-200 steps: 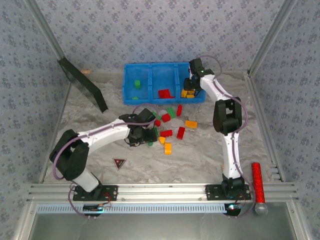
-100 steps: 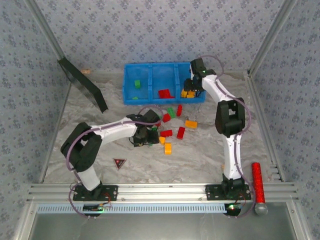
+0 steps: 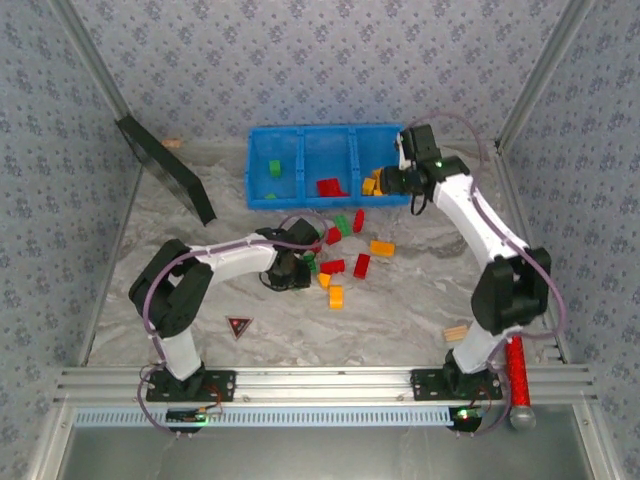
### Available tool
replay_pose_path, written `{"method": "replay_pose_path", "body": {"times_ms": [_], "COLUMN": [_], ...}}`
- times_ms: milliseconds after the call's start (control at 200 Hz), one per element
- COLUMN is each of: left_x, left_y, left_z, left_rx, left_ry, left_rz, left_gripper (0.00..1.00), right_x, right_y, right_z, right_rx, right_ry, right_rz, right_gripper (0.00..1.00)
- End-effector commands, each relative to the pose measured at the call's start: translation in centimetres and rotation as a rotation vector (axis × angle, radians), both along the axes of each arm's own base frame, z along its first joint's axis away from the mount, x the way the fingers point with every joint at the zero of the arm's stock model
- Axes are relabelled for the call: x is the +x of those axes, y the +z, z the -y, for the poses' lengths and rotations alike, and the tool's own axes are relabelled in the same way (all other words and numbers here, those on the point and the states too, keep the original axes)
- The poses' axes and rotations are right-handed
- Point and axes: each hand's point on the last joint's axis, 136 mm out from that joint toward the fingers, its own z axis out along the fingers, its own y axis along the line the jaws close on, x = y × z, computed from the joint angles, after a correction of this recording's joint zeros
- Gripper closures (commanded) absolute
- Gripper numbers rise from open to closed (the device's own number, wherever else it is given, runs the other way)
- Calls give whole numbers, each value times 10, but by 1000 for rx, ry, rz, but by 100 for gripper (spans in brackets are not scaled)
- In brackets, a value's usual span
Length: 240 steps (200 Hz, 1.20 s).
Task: Sort the legos into containers by color
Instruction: Pick up the lego from the center of the table, then place the lego in the container.
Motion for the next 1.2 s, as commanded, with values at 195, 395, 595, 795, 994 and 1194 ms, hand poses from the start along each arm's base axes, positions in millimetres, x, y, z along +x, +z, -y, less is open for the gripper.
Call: {"method": "replay_pose_path", "body": {"times_ms": [195, 395, 595, 795, 994, 1194], "left_x": [38, 84, 140, 201, 255, 296], "left_y": [56, 116, 155, 168, 148, 123], "left_z": [-21, -37, -53, -64, -65, -54], "left_rx": [-59, -98, -99, -102, -91, -98], "left_ry": [-13, 10, 55, 105, 117, 102], "left_rz": [101, 243, 386, 473, 469, 451], "left_gripper": [82, 83, 83, 84, 85, 85], "right_x": [-109, -163, -197, -213, -224, -229], "right_y": [-9, -40, -62, -81, -98, -113], "right_z": [-5, -20, -46, -71, -91, -101], "right_rx": [70, 108, 155, 141, 108, 74], "right_ry": [-58, -82, -88, -72, -59, -54], "right_rz": [-91, -202, -266, -295, -322, -357], "right_gripper": [36, 34, 31, 27, 25, 24]}}
